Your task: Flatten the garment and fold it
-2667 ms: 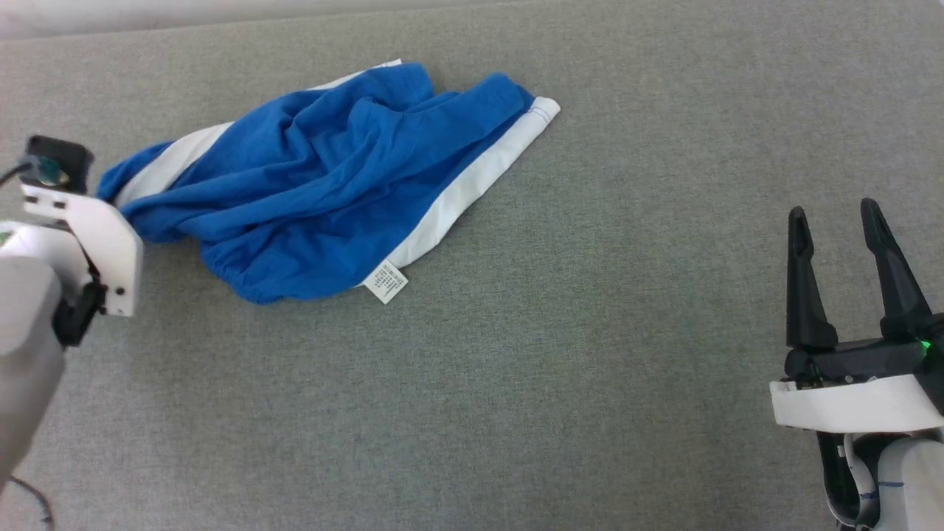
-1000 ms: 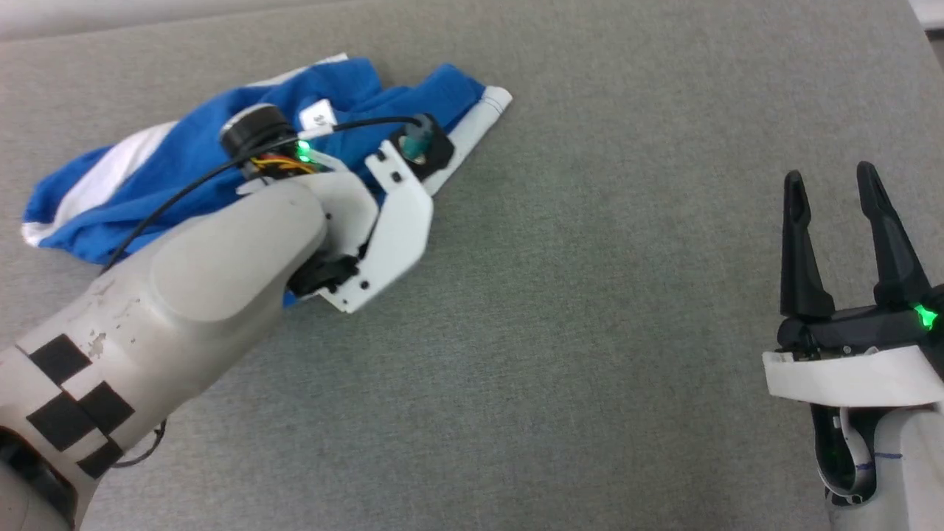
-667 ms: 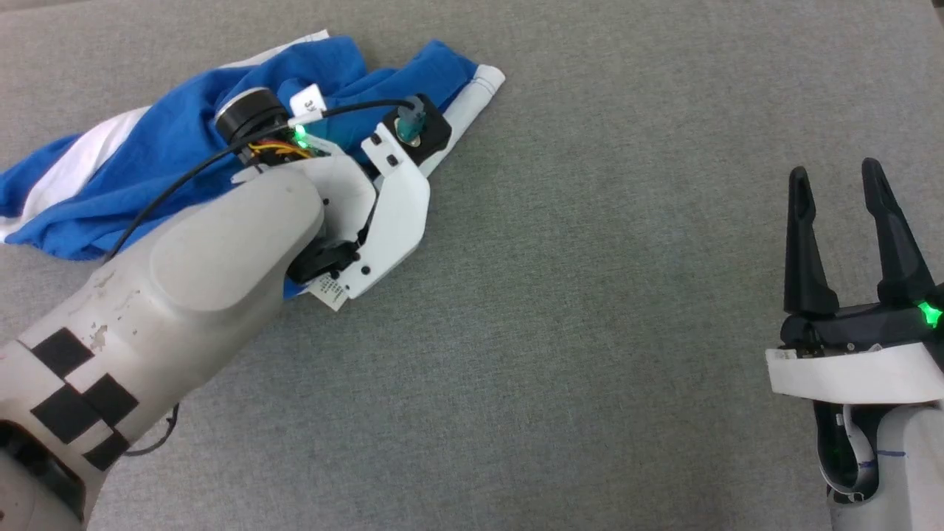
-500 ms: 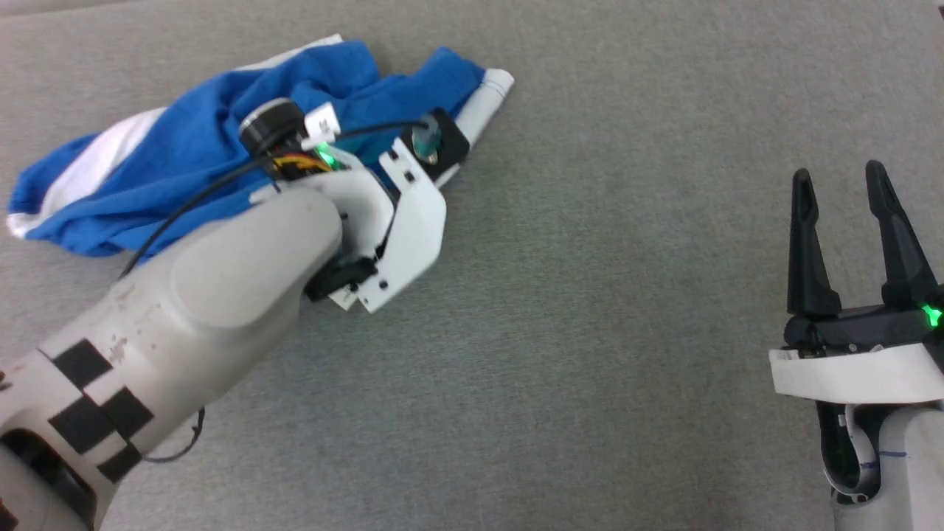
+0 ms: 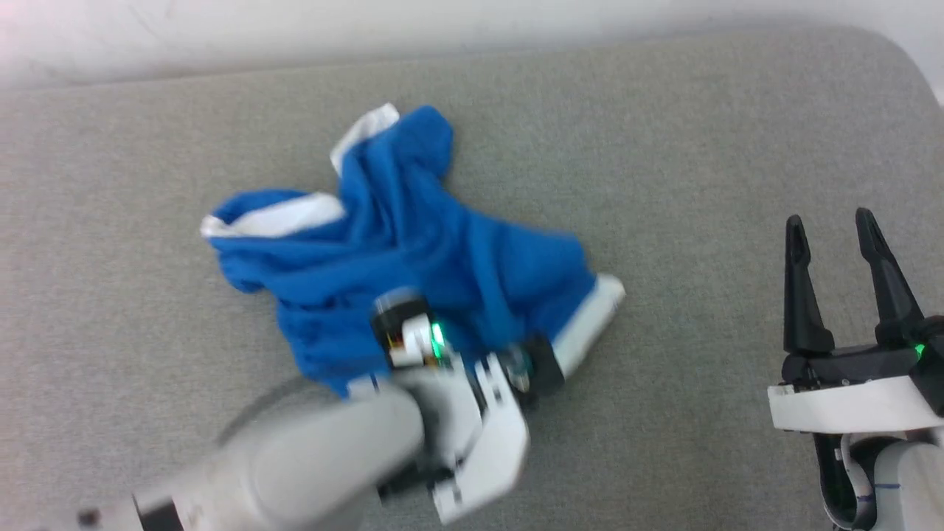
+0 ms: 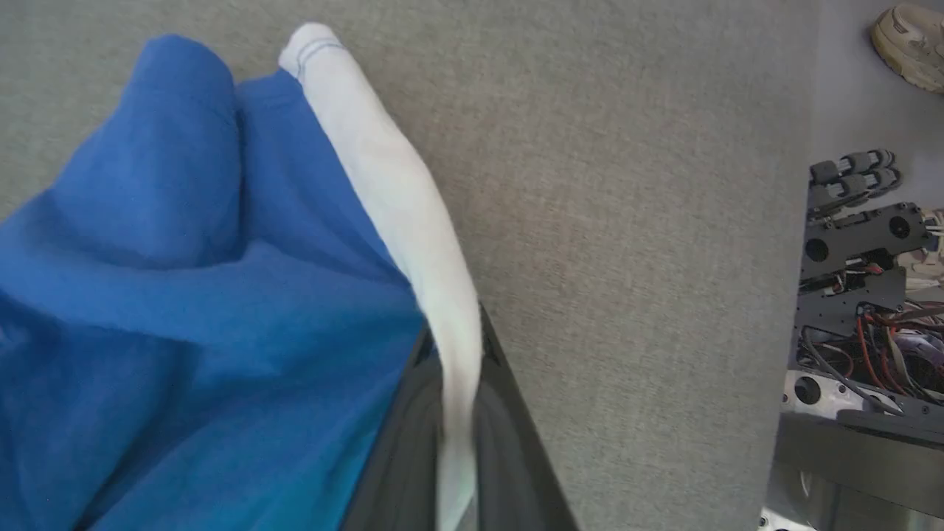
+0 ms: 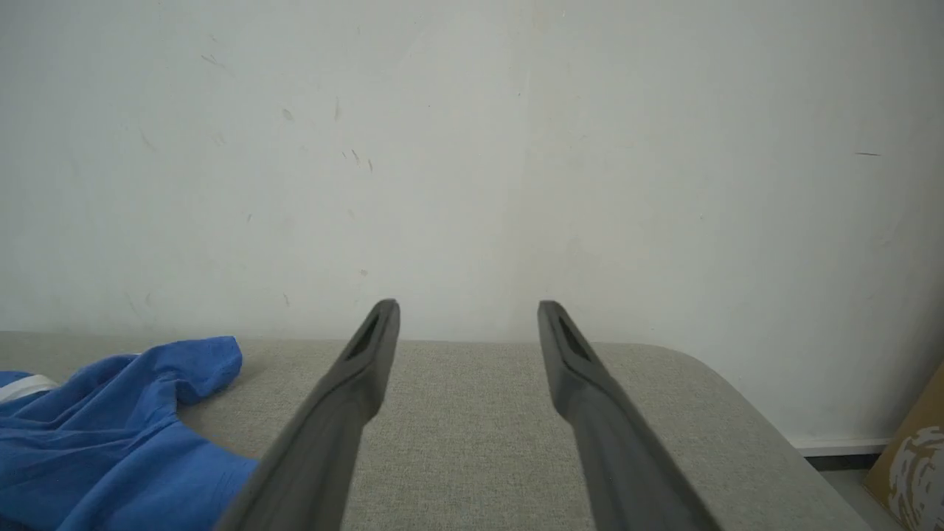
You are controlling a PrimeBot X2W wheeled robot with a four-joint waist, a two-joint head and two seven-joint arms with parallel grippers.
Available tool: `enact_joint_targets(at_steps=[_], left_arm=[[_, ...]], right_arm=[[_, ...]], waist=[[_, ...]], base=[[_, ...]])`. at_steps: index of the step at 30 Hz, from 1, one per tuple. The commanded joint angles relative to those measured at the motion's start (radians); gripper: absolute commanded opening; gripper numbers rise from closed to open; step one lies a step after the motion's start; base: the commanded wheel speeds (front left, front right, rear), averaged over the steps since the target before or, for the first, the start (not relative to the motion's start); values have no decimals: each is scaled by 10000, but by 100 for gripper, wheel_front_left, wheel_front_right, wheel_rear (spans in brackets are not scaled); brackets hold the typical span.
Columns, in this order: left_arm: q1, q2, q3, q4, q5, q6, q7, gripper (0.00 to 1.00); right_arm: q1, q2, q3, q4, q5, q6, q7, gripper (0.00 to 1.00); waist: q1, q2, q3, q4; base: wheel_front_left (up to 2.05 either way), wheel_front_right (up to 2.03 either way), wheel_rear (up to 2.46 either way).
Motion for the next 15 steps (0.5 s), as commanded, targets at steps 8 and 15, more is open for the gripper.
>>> enact_joint_targets(at_steps=[8, 15], left_arm=[[2286, -600, -14, -180, 587, -65, 379, 0], [2110, -786, -14, 636, 853, -65, -1786, 100]], right_arm=[[242, 22, -22, 30, -127, -19, -46, 100], [424, 22, -108, 25, -344, -19, -46, 100]], waist=[[1, 1, -268, 7], [1, 1, -762, 236]], base=[[0, 0, 0], [0, 0, 0]])
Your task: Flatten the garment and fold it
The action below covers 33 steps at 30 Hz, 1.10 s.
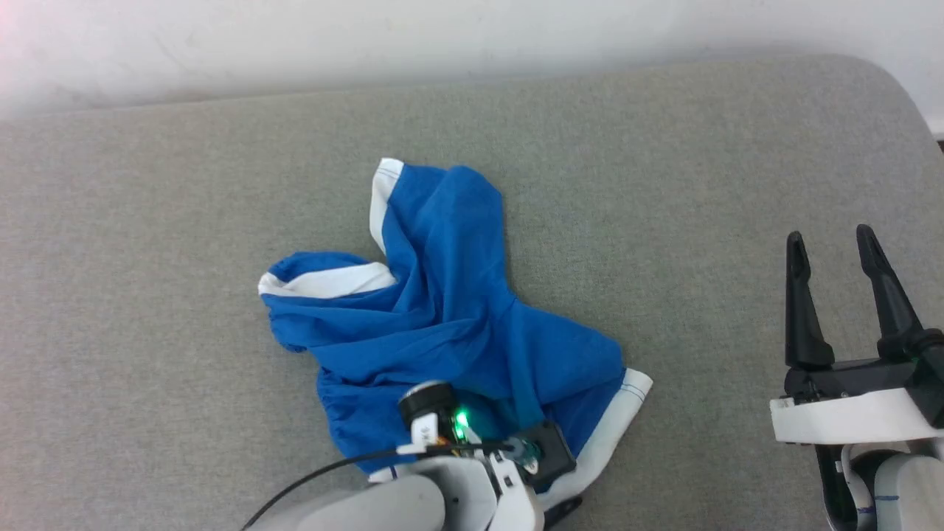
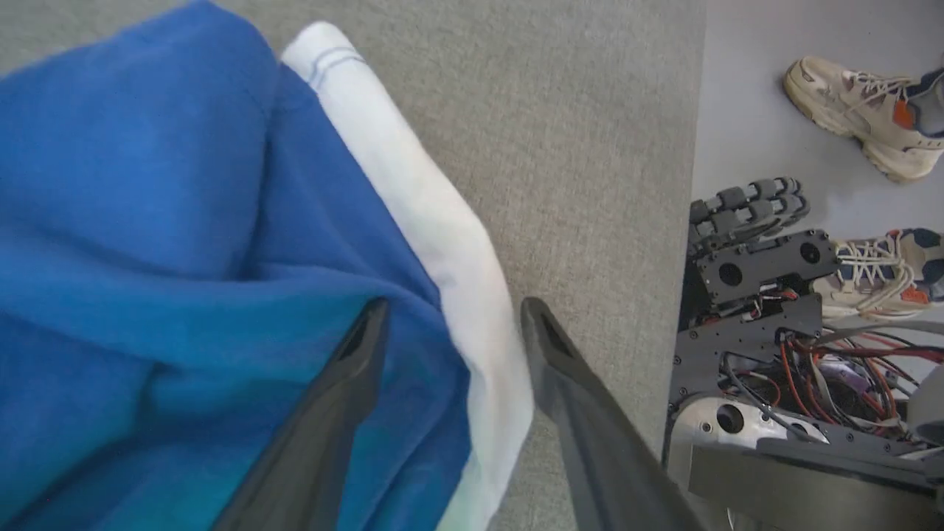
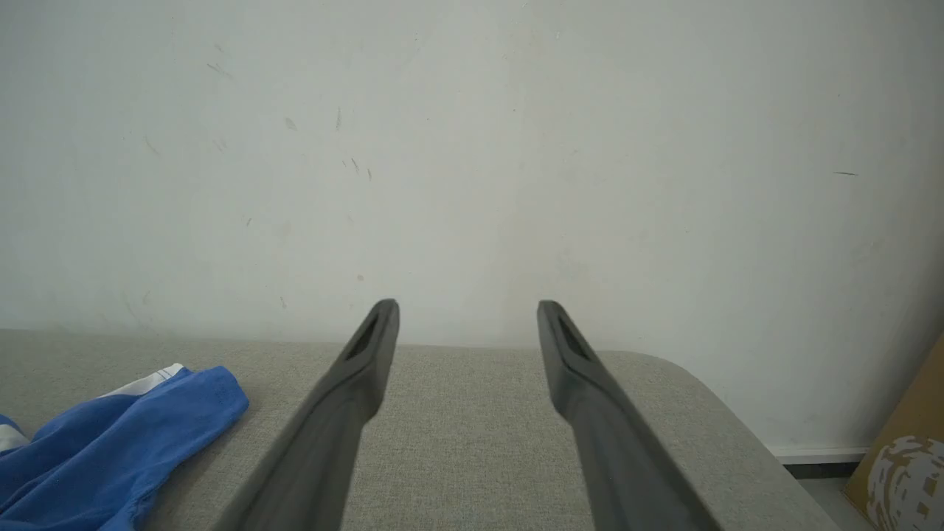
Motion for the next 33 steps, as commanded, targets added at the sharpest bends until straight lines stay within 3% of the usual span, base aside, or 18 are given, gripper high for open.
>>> enact_joint_targets(at_steps=[1, 3, 5, 11, 12, 16, 20, 23, 27, 33], left_arm=[[-276, -58, 14, 190, -22, -65, -723, 100], [-392, -133, 263, 380, -97, -54, -1736, 100], [-373, -225, 742, 401, -122, 232, -2686, 100], [-314, 14, 2387, 294, 640, 2456, -5260, 100], [-314, 14, 2387, 294, 640, 2456, -5260, 100], [42, 371, 3710, 122, 1047, 4102, -5705, 100], [880, 540, 5482, -985, 1624, 5455, -5738, 100], [1898, 539, 6748, -1734, 2128, 6249, -5740, 100], [3292, 275, 7996, -2318, 2710, 6649, -5742, 100], [4646, -404, 9247, -2337, 3317, 6245, -5743, 100]], right_arm=[[144, 26, -13, -31, -178, -19, -46, 100], [168, 26, -70, -114, -353, -19, -46, 100], [134, 26, -126, -221, -560, -19, -46, 100], [-329, 26, 222, -603, -1326, -19, -46, 100], [-329, 26, 222, -603, -1326, -19, -46, 100], [-823, -422, 979, -573, -1646, -19, -46, 100], [-1448, -1370, 2093, 102, -1426, -19, -46, 100], [-2098, -2207, 3315, 1260, -858, -19, -46, 100], [-3472, -3405, 5534, 2864, 156, -19, 301, 100], [-6122, -4486, 9045, 3662, 2526, -19, 2451, 100]], waist=[[1, -1, -344, 214], [1, -1, -555, 354], [1, -1, -724, 498], [1, -1, -913, 821], [1, -1, -913, 821], [1, -1, -899, 933], [1, -1, -793, 1020], [1, -1, -729, 1077], [1, -1, -660, 1247], [1, -1, -393, 1556]], base=[[0, 0, 0], [0, 0, 0], [0, 0, 0], [0, 0, 0], [0, 0, 0], [0, 0, 0], [0, 0, 0], [0, 0, 0], [0, 0, 0], [0, 0, 0]])
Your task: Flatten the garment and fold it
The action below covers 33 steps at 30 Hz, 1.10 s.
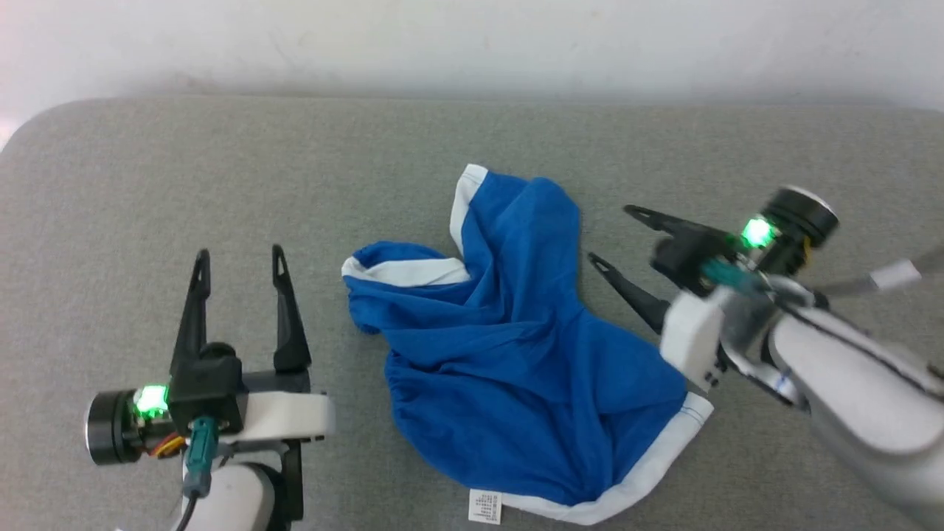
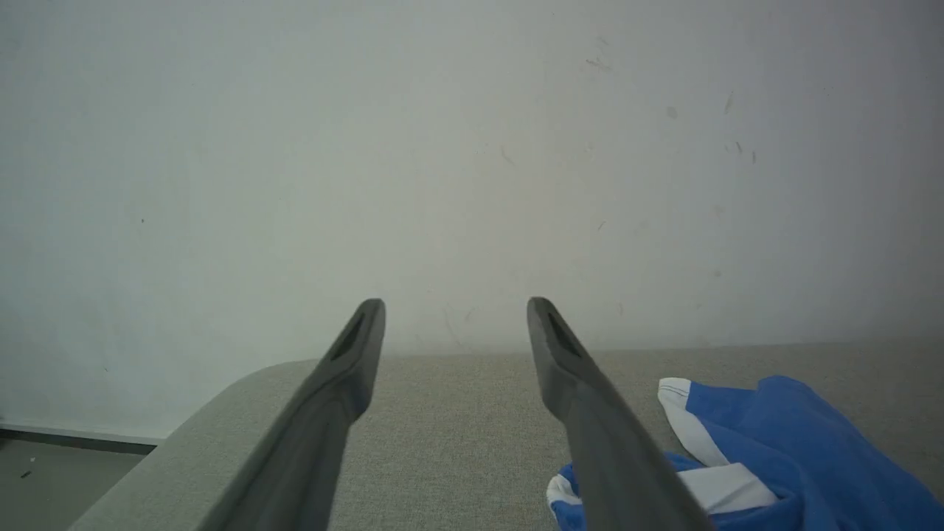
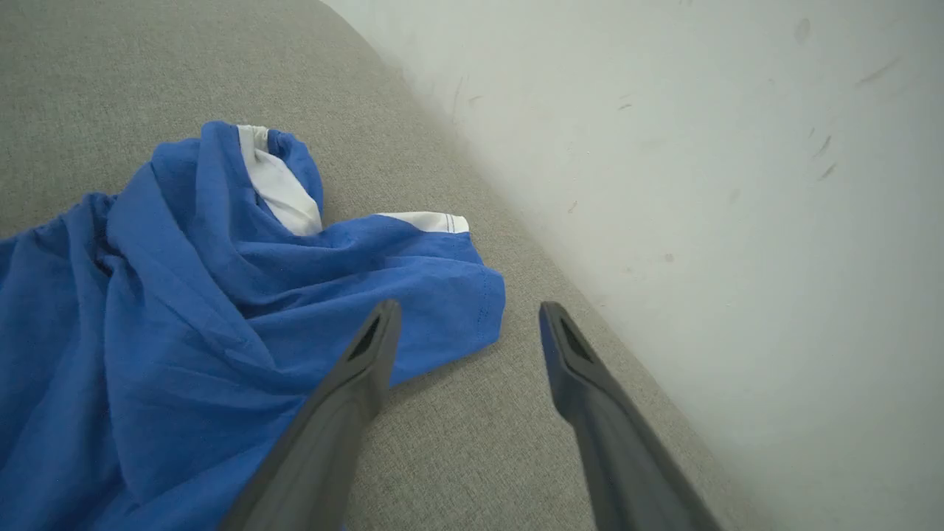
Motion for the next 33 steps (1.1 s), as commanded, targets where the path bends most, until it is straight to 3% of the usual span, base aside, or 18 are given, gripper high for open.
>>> enact_joint_targets(at_steps=[1, 7, 11, 19, 27, 28, 29, 33], left_arm=[[136, -153, 156, 0, 162, -86, -46, 100], [440, -910, 849, 140, 753, -668, -46, 100], [300, -1390, 1113, 193, 1067, -1065, -46, 100], [-197, -2136, 1461, 263, 1540, -1762, -47, 100], [-543, -2523, 1749, 385, 1766, -2182, -47, 100], [-548, -2543, 1809, 402, 1788, -2209, -47, 100], [-548, -2561, 1860, 422, 1812, -2237, -47, 100], [-441, -2595, 2064, 463, 1909, -2335, -47, 100]], right_arm=[[-437, -72, 394, 76, 388, -21, 365, 100], [-2743, -446, 3427, 416, 3079, -21, 3859, 100], [-3795, -433, 4258, 753, 4260, -21, 5057, 100], [-4218, 115, 4526, 1885, 4794, -21, 5416, 100], [-3153, 616, 4535, 2327, 4141, -21, 5813, 100], [-3205, 602, 4535, 2297, 4091, -21, 5578, 33], [-3264, 559, 4535, 2234, 4003, -21, 5337, 0], [-4026, 268, 4524, 2351, 4327, -21, 3690, 0]], waist=[[-1, -1, 153, 162], [-1, -1, 563, 531], [-1, -1, 970, 830], [-1, -1, 1759, 1357], [-1, -1, 2110, 1477], [-1, -1, 2094, 1434], [-1, -1, 2058, 1393], [-1, -1, 1833, 1119]], base=[[0, 0, 0], [0, 0, 0], [0, 0, 0], [0, 0, 0], [0, 0, 0], [0, 0, 0], [0, 0, 0], [0, 0, 0]])
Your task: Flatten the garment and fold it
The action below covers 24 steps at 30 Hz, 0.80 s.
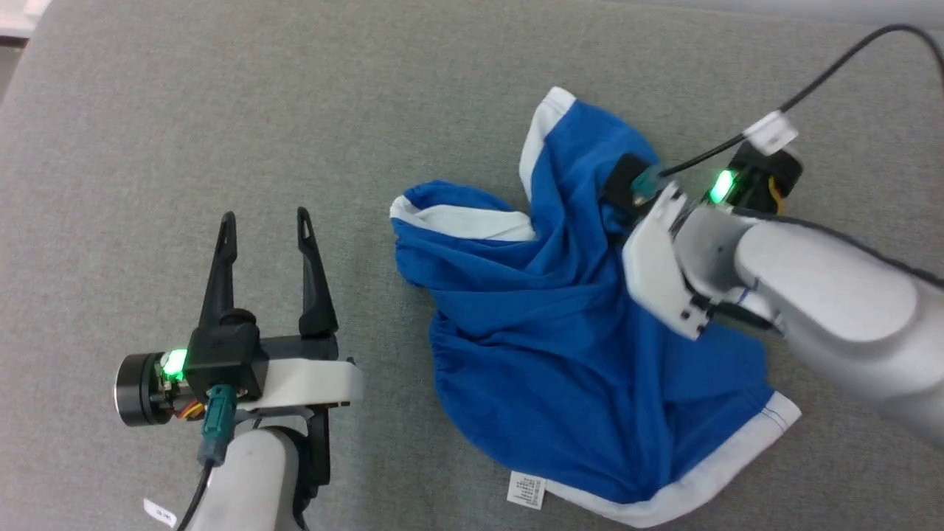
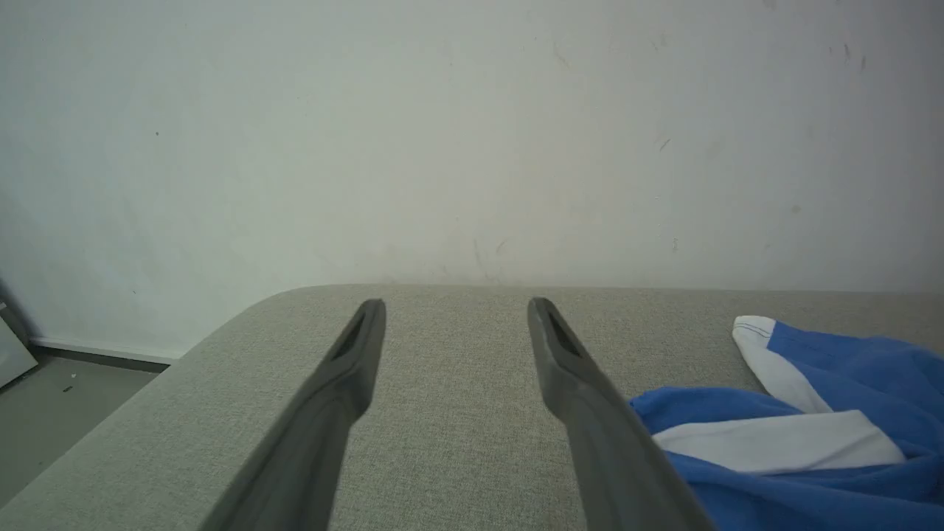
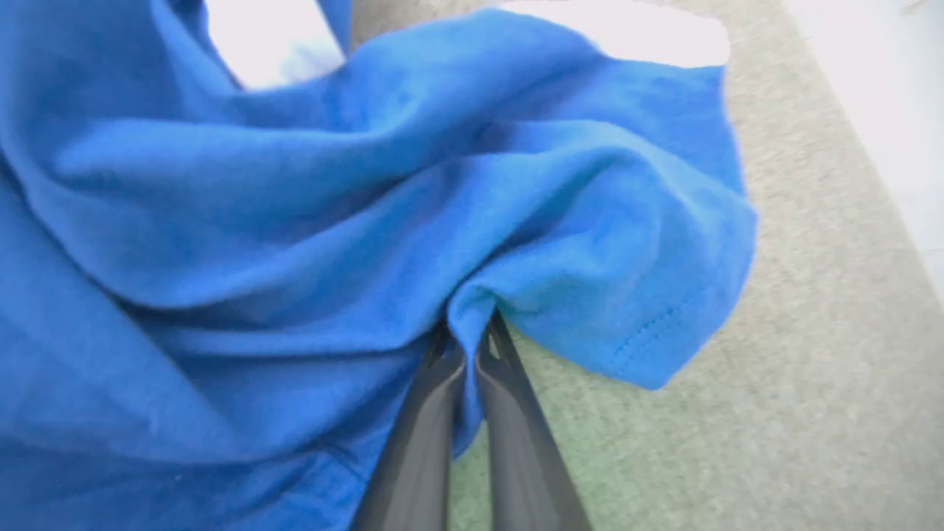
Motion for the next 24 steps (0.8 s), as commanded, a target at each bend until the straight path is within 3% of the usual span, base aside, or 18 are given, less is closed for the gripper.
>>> enact_joint_targets(at_steps=[1, 6, 15, 24], left_arm=[[-61, -59, 85, 18, 106, -69, -47, 100], [55, -100, 193, -51, 199, -165, -47, 100], [-26, -166, 155, -176, 321, -331, -47, 100], [-142, -201, 109, -102, 398, -373, -47, 100]], right_arm=[[-297, -196, 41, 223, 124, -23, -522, 0], [-1119, -673, -20, 717, 654, -23, -1812, 0], [-1430, -1845, -140, 2287, 1624, -23, -2214, 0], [-81, -1608, -33, 3919, 2388, -23, -1684, 0]], waist=[[-1, -1, -239, -269], [-1, -1, -404, -519], [-1, -1, -93, -527], [-1, -1, 124, -432]], base=[[0, 0, 0], [0, 0, 0], [0, 0, 0], [0, 0, 0]])
